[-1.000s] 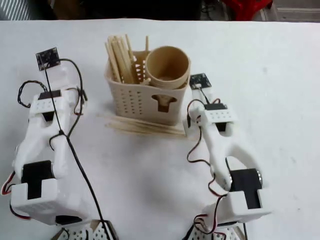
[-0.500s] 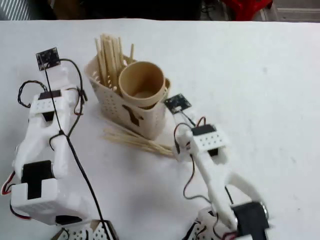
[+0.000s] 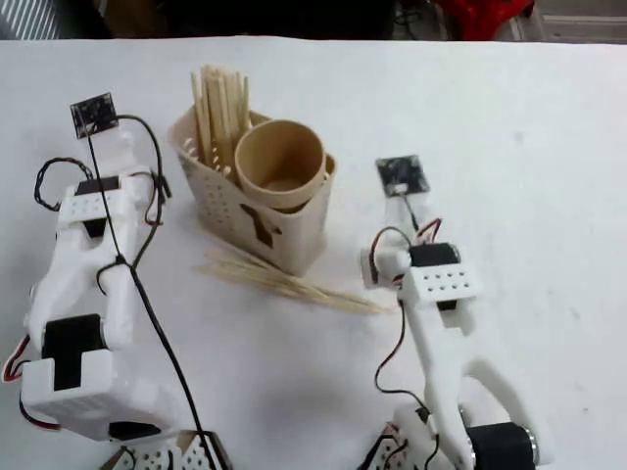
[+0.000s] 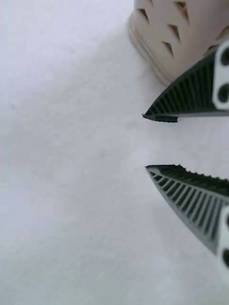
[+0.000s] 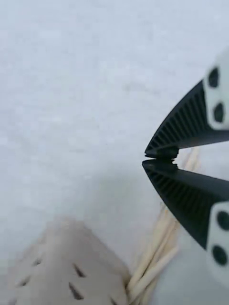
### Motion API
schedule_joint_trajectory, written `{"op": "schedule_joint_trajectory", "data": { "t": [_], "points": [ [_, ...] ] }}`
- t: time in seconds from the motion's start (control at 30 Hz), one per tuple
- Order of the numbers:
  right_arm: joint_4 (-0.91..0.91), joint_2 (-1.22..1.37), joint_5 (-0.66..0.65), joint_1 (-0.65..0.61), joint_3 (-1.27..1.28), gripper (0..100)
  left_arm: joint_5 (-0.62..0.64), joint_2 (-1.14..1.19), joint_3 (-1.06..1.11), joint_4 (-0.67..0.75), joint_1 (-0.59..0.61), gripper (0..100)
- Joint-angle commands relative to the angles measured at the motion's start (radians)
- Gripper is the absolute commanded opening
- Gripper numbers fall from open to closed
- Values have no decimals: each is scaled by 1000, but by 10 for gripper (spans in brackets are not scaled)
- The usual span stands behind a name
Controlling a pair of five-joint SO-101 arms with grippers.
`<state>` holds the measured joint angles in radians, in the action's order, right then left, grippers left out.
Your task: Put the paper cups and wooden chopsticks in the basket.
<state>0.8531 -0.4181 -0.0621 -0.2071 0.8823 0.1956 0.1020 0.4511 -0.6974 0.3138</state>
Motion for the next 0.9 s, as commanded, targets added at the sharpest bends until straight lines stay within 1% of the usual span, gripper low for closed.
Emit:
{"op": "schedule_joint_trajectory", "data": {
  "t": [0.0,0.1,0.2,0.3,0.4,0.47,0.57,0.63,0.77,0.87],
  "points": [
    [24,-65,3,5,-147,17,-14,-28,-12,14,-10,165],
    [107,-157,-29,4,-273,19,-14,-28,-14,15,-10,165],
    [252,-252,-29,-1,-433,24,-14,-28,-14,17,-10,165],
    [377,-311,-14,-2,-598,87,-14,-28,-14,17,-10,165],
    [452,-317,118,-44,-746,184,-14,-28,-14,17,-12,165],
    [496,-297,160,-114,-825,227,-14,-28,-14,17,-12,165],
    [545,-229,204,-255,-919,223,-14,-28,-14,17,-10,165],
    [550,-162,242,-305,-956,223,-14,-28,-14,17,-10,165],
    [549,-31,344,-311,-1002,233,-14,-28,-14,17,-10,165],
    [562,21,382,-318,-1030,309,-14,-28,-14,17,-12,165]
  ]
}}
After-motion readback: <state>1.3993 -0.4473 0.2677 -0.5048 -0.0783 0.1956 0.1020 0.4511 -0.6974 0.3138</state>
